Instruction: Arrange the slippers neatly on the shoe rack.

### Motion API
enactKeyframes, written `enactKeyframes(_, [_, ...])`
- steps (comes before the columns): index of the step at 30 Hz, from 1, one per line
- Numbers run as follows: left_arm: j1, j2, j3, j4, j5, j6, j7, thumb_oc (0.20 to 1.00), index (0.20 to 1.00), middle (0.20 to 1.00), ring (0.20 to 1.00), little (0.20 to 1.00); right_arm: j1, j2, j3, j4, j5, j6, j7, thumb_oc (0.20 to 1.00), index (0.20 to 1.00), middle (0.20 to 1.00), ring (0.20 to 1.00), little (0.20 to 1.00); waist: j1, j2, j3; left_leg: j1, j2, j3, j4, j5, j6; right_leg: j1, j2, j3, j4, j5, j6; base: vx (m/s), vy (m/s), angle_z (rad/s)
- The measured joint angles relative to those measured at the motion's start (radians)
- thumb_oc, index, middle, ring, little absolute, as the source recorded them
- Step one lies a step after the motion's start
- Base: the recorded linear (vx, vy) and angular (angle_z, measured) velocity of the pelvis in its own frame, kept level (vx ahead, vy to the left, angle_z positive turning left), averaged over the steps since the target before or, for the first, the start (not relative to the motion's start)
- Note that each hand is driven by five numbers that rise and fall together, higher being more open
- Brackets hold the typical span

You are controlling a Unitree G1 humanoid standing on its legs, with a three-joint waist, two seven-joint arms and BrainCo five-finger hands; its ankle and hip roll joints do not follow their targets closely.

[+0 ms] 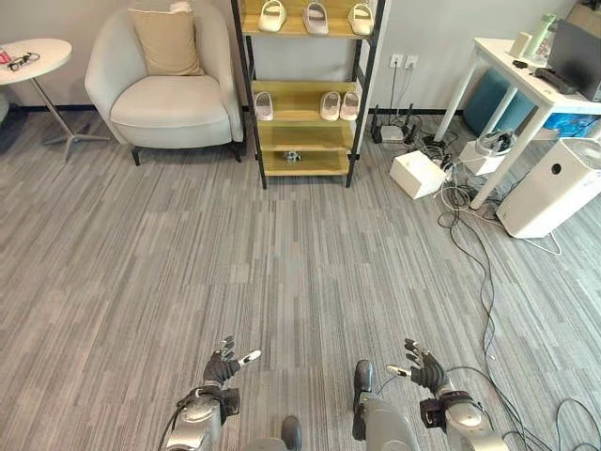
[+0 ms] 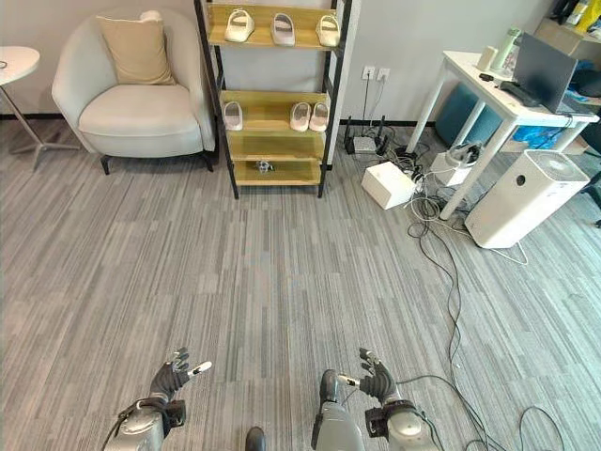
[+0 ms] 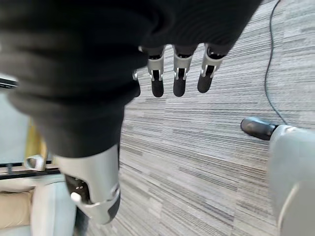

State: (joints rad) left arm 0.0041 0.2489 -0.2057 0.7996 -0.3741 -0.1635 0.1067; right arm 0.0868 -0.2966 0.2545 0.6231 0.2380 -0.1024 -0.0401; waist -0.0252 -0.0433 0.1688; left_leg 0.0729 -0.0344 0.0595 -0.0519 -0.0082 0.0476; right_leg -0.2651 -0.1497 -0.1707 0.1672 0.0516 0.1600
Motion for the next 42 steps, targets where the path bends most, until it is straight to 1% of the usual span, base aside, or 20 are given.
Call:
enactKeyframes(1, [0.012,-0.011,0.003,-0.001,-0.003,0.001,0.001,1.0,1.0,1.0,1.0,1.0,0.01,-0.003,0.002,0.002,0.0,0.002,0.001,1.0,1.0,1.0,1.0,1.0,0.0,0.023,-0.014,0.008,0.032,-0.002,0.009,-0.015,-0.039,0.043,0.03,-0.017,0.002,-0.01,-0.03,0.24,-0.233,0.05])
enactKeyframes(2, [0.042,-0.008,0.004,0.002,-0.014,0.0,-0.002,1.0,1.0,1.0,1.0,1.0,0.044,-0.009,0.011,-0.014,0.0,-0.005,0.008,1.0,1.0,1.0,1.0,1.0,-0.002,0.013,-0.061,0.008,0.059,-0.022,0.084,-0.036,-0.088,0.185,0.08,-0.025,-0.105,0.019,-0.127,0.28,-0.266,0.32])
enactKeyframes(3, [0.026,-0.011,0.014,-0.002,-0.04,-0.002,-0.007,1.0,1.0,1.0,1.0,1.0,0.033,-0.03,0.0,-0.013,0.003,-0.009,0.008,1.0,1.0,1.0,1.0,1.0,-0.012,-0.004,-0.059,-0.105,0.057,-0.052,0.312,-0.038,-0.11,0.208,0.09,-0.029,-0.13,0.015,-0.173,0.28,-0.263,0.15])
enactKeyframes(5, [-0.002,-0.019,0.011,-0.002,-0.042,-0.01,-0.008,1.0,1.0,1.0,1.0,1.0,0.032,-0.065,0.01,-0.022,0.018,-0.008,0.012,1.0,1.0,1.0,1.0,1.0,0.018,-0.019,-0.048,-0.253,0.053,-0.107,0.61,-0.013,-0.176,0.216,0.095,-0.017,-0.134,0.002,-0.199,0.35,-0.092,-0.06])
enactKeyframes(6, [-0.008,-0.02,0.01,0.01,-0.043,-0.004,-0.011,1.0,1.0,1.0,1.0,1.0,0.029,-0.073,0.008,-0.009,0.02,-0.005,0.01,1.0,1.0,1.0,1.0,1.0,0.007,-0.034,-0.036,-0.319,0.06,-0.116,0.661,-0.036,-0.183,0.265,0.11,-0.014,-0.173,-0.034,-0.197,0.51,-0.019,0.05])
enactKeyframes(8, [-0.021,-0.021,0.01,0.007,-0.043,-0.006,-0.01,1.0,1.0,1.0,1.0,1.0,0.03,-0.077,0.004,0.0,0.02,-0.002,0.01,1.0,1.0,1.0,1.0,1.0,0.015,-0.057,-0.021,-0.31,0.078,-0.044,0.381,-0.031,-0.16,0.313,0.116,-0.006,-0.24,-0.024,-0.181,0.41,0.086,-0.07])
enactKeyframes(11, [-0.023,-0.023,0.009,0.012,-0.039,-0.004,-0.008,1.0,1.0,1.0,1.0,1.0,0.006,-0.069,0.013,0.026,0.019,-0.004,0.01,1.0,1.0,1.0,1.0,1.0,0.036,-0.006,0.005,-0.326,0.143,0.021,-0.044,0.102,-0.164,0.372,0.199,-0.002,-0.25,-0.05,-0.145,0.4,0.116,-0.24])
enactKeyframes(13, [-0.017,-0.019,0.011,0.031,-0.039,-0.001,-0.007,1.0,1.0,1.0,1.0,1.0,0.007,-0.066,0.013,0.032,0.018,-0.004,0.009,1.0,1.0,1.0,1.0,1.0,0.04,-0.012,0.006,-0.335,0.134,0.049,-0.038,0.138,-0.161,0.418,0.208,-0.002,-0.25,-0.078,-0.163,0.42,0.178,-0.34])
enactKeyframes(16, [0.0,-0.025,0.007,0.03,-0.038,0.0,-0.008,1.0,1.0,1.0,1.0,1.0,0.033,-0.066,0.012,-0.001,0.017,0.001,0.011,1.0,1.0,1.0,1.0,1.0,0.031,-0.016,-0.025,-0.207,0.059,0.066,-0.038,0.173,-0.066,0.512,0.182,0.011,-0.247,-0.147,-0.123,0.49,0.345,-0.4])
enactKeyframes(19, [0.001,-0.009,-0.005,0.026,-0.038,0.0,-0.009,1.0,1.0,1.0,1.0,1.0,0.043,-0.04,0.041,-0.029,0.017,0.001,0.021,1.0,1.0,1.0,1.0,1.0,0.031,-0.004,-0.048,-0.147,0.026,0.087,-0.035,0.15,0.03,0.343,0.099,0.033,0.161,-0.246,-0.056,0.21,0.179,-0.36])
enactKeyframes(21, [-0.028,0.018,-0.018,0.029,-0.038,0.002,-0.01,1.0,1.0,1.0,1.0,1.0,0.021,-0.037,0.069,-0.051,0.016,0.004,0.031,1.0,1.0,1.0,1.0,1.0,0.029,-0.011,-0.035,-0.138,-0.008,0.081,-0.035,0.131,0.029,0.126,0.034,0.055,0.538,-0.255,-0.02,0.23,0.098,0.13])
enactKeyframes(22, [-0.043,0.021,-0.027,0.024,-0.038,0.001,-0.01,1.0,1.0,1.0,1.0,1.0,0.03,-0.038,0.068,-0.065,0.016,0.004,0.032,1.0,1.0,1.0,1.0,1.0,0.028,-0.006,-0.029,-0.12,-0.024,0.063,-0.035,0.119,0.024,0.076,0.018,0.056,0.561,-0.266,-0.006,0.26,0.05,0.58])
enactKeyframes(25, [-0.034,0.031,-0.025,0.027,-0.038,0.001,-0.01,1.0,1.0,1.0,1.0,1.0,0.032,-0.037,0.064,-0.072,0.016,0.003,0.04,1.0,1.0,1.0,1.0,1.0,0.033,0.023,0.004,-0.036,-0.044,0.063,-0.042,0.023,0.001,-0.047,0.002,0.046,0.289,-0.216,-0.044,0.34,-0.06,0.26])
enactKeyframes(27, [-0.014,0.027,-0.017,0.036,-0.038,0.003,-0.009,1.0,1.0,1.0,1.0,1.0,0.052,-0.038,0.041,-0.068,0.016,0.004,0.04,1.0,1.0,1.0,1.0,1.0,0.018,0.001,0.014,0.021,-0.075,0.054,-0.036,-0.034,-0.005,-0.069,0.007,0.016,-0.048,-0.042,-0.033,0.6,-0.25,0.17])
enactKeyframes(29, [-0.024,0.021,-0.005,0.042,-0.038,0.005,-0.007,1.0,1.0,1.0,1.0,1.0,0.068,-0.037,0.037,-0.086,0.015,0.009,0.041,1.0,1.0,1.0,1.0,1.0,-0.011,-0.005,0.013,0.044,-0.09,0.011,-0.035,-0.049,-0.013,-0.038,0.01,-0.011,-0.179,0.018,-0.013,0.35,-0.2,0.5])
enactKeyframes(31, [-0.041,0.006,-0.014,0.04,-0.037,0.004,-0.009,1.0,1.0,1.0,1.0,1.0,0.077,-0.035,0.042,-0.051,0.014,0.014,0.042,1.0,1.0,1.0,1.0,1.0,-0.04,-0.013,0.012,0.108,-0.083,0.0,-0.035,-0.061,-0.032,-0.003,0.034,-0.048,-0.141,0.073,-0.056,0.19,-0.143,0.64])
enactKeyframes(33, [-0.03,-0.009,-0.026,0.031,-0.037,0.002,-0.013,1.0,1.0,1.0,1.0,1.0,0.09,-0.043,0.038,-0.031,0.014,0.013,0.042,1.0,1.0,1.0,1.0,1.0,-0.047,-0.025,-0.01,0.168,-0.08,0.011,-0.034,-0.071,-0.048,0.06,0.064,-0.043,-0.136,0.173,-0.167,0.24,-0.244,0.26])
enactKeyframes(34, [-0.028,-0.023,-0.033,0.028,-0.037,0.002,-0.011,1.0,1.0,1.0,1.0,1.0,0.07,-0.046,0.031,0.0,0.014,0.019,0.04,1.0,1.0,1.0,1.0,1.0,-0.044,0.003,-0.022,0.183,-0.05,0.01,-0.023,-0.073,-0.061,0.076,0.083,-0.063,-0.122,0.148,-0.156,0.18,-0.235,0.11])
enactKeyframes(40, [-0.04,-0.031,-0.025,0.04,-0.038,0.001,-0.02,1.0,1.0,1.0,1.0,1.0,0.027,-0.068,0.05,-0.045,0.017,0.006,0.051,1.0,1.0,1.0,1.0,1.0,0.002,-0.017,-0.023,-0.069,-0.016,-0.024,0.606,-0.13,-0.122,0.251,0.112,-0.015,-0.235,0.08,-0.245,0.23,-0.145,-0.28])
enactKeyframes(42, [-0.083,-0.005,-0.022,0.043,-0.038,0.0,-0.02,1.0,1.0,1.0,1.0,1.0,0.008,-0.063,0.047,-0.042,0.018,0.005,0.052,1.0,1.0,1.0,1.0,1.0,0.016,-0.057,0.012,-0.181,0.031,-0.012,0.342,-0.152,-0.122,0.315,0.094,0.006,-0.249,0.023,-0.23,0.46,0.08,-0.08])
